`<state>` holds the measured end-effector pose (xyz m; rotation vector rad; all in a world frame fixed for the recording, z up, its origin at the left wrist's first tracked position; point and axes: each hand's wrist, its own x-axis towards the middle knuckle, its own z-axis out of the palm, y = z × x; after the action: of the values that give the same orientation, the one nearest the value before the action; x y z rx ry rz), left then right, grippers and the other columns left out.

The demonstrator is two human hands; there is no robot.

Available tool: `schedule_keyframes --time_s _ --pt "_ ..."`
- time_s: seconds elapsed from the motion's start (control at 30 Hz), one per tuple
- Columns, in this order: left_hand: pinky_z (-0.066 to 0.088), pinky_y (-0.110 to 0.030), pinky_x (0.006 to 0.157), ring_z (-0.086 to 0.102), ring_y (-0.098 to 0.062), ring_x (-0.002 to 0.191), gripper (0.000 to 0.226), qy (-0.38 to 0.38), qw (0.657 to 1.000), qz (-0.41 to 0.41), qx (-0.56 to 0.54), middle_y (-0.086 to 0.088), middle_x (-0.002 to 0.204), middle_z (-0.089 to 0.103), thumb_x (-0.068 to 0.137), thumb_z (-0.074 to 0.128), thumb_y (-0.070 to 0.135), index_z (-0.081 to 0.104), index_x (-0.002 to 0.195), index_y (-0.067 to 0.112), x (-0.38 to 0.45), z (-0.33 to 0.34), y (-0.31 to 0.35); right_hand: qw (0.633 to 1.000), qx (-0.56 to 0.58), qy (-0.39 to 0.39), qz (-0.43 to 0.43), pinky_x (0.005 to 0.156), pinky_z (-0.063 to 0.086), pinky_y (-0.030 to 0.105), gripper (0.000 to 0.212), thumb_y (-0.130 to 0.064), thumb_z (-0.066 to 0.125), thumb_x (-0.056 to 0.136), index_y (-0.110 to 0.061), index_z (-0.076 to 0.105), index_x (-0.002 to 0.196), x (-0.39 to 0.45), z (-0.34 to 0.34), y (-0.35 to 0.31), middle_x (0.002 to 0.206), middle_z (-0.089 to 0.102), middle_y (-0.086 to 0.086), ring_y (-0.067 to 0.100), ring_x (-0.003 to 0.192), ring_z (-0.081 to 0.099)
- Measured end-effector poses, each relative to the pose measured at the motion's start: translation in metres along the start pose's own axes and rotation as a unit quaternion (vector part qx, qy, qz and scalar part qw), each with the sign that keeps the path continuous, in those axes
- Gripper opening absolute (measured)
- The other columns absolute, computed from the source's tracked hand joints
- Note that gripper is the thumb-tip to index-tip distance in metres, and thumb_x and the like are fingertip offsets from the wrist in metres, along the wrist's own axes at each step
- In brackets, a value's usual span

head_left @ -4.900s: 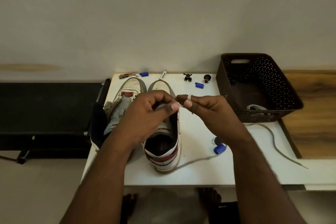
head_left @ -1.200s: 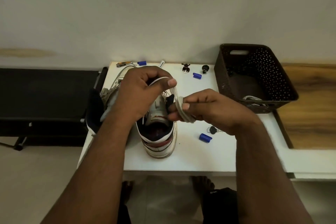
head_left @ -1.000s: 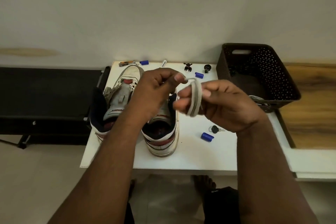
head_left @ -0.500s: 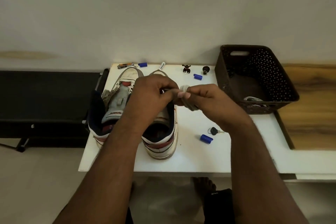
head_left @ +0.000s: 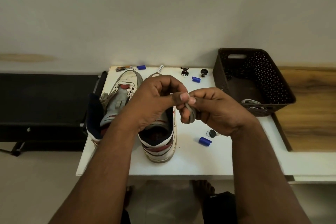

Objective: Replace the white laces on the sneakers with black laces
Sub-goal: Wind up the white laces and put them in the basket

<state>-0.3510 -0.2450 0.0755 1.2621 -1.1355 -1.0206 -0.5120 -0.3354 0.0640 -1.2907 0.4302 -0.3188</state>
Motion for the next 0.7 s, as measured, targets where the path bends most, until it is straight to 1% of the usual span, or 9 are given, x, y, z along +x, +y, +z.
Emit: schedule_keyframes --time_s 0.07,0.17,0.23,0.33,0.4,0.47,0.53,0.6,0.7 --pt "0.052 -0.029 0.069 0.065 -0.021 0.067 0.016 0.022 0.999 0.003 0.026 -0.011 0.076 0.067 0.078 0.075 0.017 0.065 0.084 0.006 0.003 0.000 -0.004 0.999 0.011 0.029 -0.011 0.062 0.053 0.027 0.020 -0.013 0.053 0.087 -0.001 0.069 0.089 0.003 0.003 0.001 0.067 0.067 0.009 0.017 0.062 0.063" --pt "0.055 -0.047 0.071 0.064 -0.035 0.076 0.023 0.098 0.991 0.010 0.086 -0.014 0.079 0.067 0.073 0.080 0.029 0.062 0.078 0.017 0.007 0.005 -0.013 0.989 0.026 0.139 -0.034 0.055 0.051 0.023 0.019 -0.008 0.052 0.093 -0.003 0.070 0.088 0.013 0.004 0.009 0.066 0.064 0.008 0.013 0.058 0.058" --pt "0.054 -0.052 0.073 0.064 -0.033 0.079 0.022 0.141 0.981 0.010 0.134 -0.011 0.081 0.066 0.076 0.079 0.031 0.059 0.077 0.020 0.007 0.012 -0.015 0.981 0.004 0.190 -0.045 0.056 0.050 0.023 0.020 -0.008 0.052 0.095 -0.005 0.071 0.093 0.020 0.005 0.014 0.069 0.064 0.006 0.012 0.060 0.057" --pt "0.055 -0.045 0.073 0.064 -0.023 0.078 0.019 0.206 0.965 0.012 0.162 -0.001 0.080 0.066 0.081 0.075 0.028 0.058 0.080 0.021 0.008 0.018 -0.013 0.974 -0.048 0.207 -0.078 0.069 0.051 0.027 0.020 -0.010 0.052 0.096 -0.010 0.072 0.101 0.025 0.008 0.018 0.084 0.071 0.005 0.015 0.076 0.064" --pt "0.055 -0.039 0.070 0.063 -0.019 0.078 0.018 0.226 0.961 0.015 0.160 0.003 0.079 0.065 0.082 0.074 0.028 0.059 0.082 0.020 0.008 0.021 -0.010 0.969 -0.094 0.203 -0.108 0.075 0.050 0.023 0.022 -0.009 0.052 0.097 -0.013 0.071 0.106 0.022 0.009 0.011 0.093 0.073 0.001 0.011 0.087 0.066" --pt "0.055 -0.038 0.071 0.063 -0.017 0.078 0.015 0.238 0.958 0.023 0.157 0.005 0.079 0.065 0.083 0.074 0.025 0.060 0.083 0.019 0.008 0.023 -0.010 0.966 -0.134 0.185 -0.119 0.078 0.051 0.019 0.024 -0.007 0.051 0.097 -0.016 0.069 0.110 0.017 0.008 0.004 0.097 0.073 -0.005 0.007 0.092 0.067" --pt "0.056 -0.041 0.072 0.063 -0.017 0.080 0.013 0.241 0.958 0.017 0.152 0.006 0.081 0.065 0.083 0.074 0.023 0.061 0.084 0.019 0.008 0.028 -0.012 0.957 -0.197 0.180 -0.111 0.079 0.051 0.017 0.026 -0.009 0.051 0.097 -0.019 0.068 0.113 0.009 0.006 0.002 0.099 0.073 -0.009 0.004 0.092 0.066" --pt "0.055 -0.041 0.072 0.063 -0.017 0.079 0.015 0.227 0.963 0.004 0.143 0.008 0.082 0.065 0.081 0.076 0.027 0.063 0.084 0.022 0.008 0.036 -0.012 0.944 -0.246 0.191 -0.112 0.075 0.050 0.015 0.026 -0.008 0.052 0.096 -0.021 0.069 0.112 0.002 0.000 0.000 0.094 0.072 -0.010 0.001 0.086 0.065" --pt "0.051 -0.025 0.067 0.060 -0.012 0.078 0.026 0.198 0.967 -0.018 0.157 0.016 0.102 0.062 0.080 0.075 0.037 0.064 0.104 0.033 0.009 0.054 -0.011 0.935 -0.261 0.224 -0.090 0.069 0.049 0.012 0.029 -0.004 0.051 0.096 -0.028 0.067 0.100 -0.014 -0.024 -0.012 0.088 0.070 -0.011 -0.003 0.076 0.064"
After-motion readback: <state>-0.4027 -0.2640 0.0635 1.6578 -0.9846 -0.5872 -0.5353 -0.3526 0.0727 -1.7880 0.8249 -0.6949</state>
